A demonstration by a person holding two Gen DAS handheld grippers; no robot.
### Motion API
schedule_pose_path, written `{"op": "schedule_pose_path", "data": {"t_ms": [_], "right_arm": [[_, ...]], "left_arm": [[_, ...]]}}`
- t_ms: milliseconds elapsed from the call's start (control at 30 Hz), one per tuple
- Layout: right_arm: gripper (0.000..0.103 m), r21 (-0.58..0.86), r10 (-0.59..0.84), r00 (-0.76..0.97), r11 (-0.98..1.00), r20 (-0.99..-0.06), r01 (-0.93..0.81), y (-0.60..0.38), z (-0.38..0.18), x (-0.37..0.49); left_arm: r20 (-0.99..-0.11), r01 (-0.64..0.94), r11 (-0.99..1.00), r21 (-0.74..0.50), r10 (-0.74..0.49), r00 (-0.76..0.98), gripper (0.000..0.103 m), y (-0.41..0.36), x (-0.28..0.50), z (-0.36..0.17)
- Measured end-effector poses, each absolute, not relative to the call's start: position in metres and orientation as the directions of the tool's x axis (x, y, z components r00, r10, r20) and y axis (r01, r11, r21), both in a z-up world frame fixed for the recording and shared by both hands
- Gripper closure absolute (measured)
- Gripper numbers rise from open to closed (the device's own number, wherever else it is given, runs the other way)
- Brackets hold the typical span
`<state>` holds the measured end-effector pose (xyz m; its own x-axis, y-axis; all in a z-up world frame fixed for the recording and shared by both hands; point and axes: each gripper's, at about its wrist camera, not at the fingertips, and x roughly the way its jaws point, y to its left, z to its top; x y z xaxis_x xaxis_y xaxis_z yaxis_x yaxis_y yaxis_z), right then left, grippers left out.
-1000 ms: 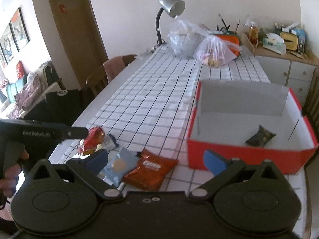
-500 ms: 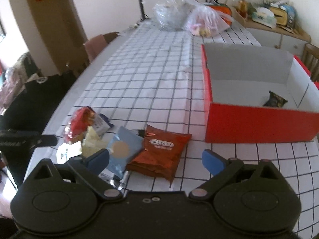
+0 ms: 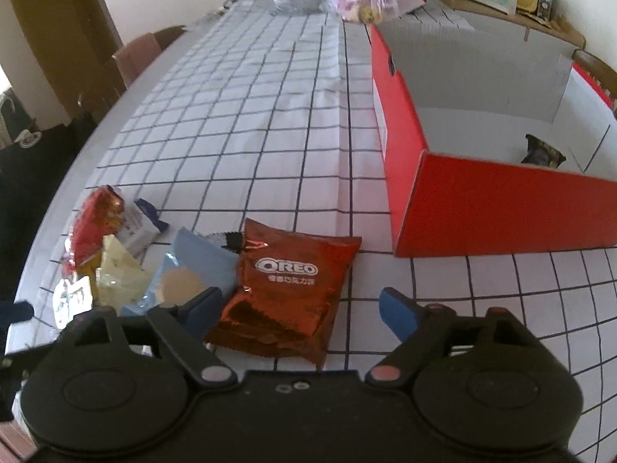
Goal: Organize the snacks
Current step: 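Move both tools back to the snack pile, then grasp the Oreo bag with the right tool while the left tool grasps a brown wrapped snack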
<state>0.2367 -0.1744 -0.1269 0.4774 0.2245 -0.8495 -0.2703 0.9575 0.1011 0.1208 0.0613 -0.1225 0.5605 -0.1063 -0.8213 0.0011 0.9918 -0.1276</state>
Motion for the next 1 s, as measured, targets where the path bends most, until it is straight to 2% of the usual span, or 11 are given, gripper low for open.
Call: {"op": "schedule_pose_path", "data": {"t_ms": [67,167,433,767,1000], "right_arm": [[0.02,0.104,0.22,0.472,0.96,-0.853,-0.26,-0.173,-0.131,0.24],[0.022,0.113,0.225,0.466,0.96,-0.856,-0.256,-0.172,-0.134,0.244],[0.029,0.125,0.228,0.445,0.961,-0.866,-0.248,-0.168,-0.142,0.252],[0.05,0.162,0.269,0.431,0.949,-0.861,-0.27,-0.172,-0.143,0.25],[0.057,0.16,0.265,0.448,0.953,-0.854,-0.259,-0.177,-0.138,0.243]], "left_arm": [[-0.826,0.007,0.99,-0.14,-0.12,0.55,0.038,0.061,0.121,-0.126],[-0.836,0.005,0.988,-0.155,-0.134,0.531,0.045,0.061,0.122,-0.132],[-0.859,-0.018,0.985,-0.174,-0.143,0.492,0.05,0.06,0.134,-0.148],[-0.874,-0.075,0.979,-0.188,-0.132,0.467,0.069,0.066,0.14,-0.155],[-0.877,-0.107,0.977,-0.185,-0.115,0.467,0.075,0.066,0.139,-0.154]]}}
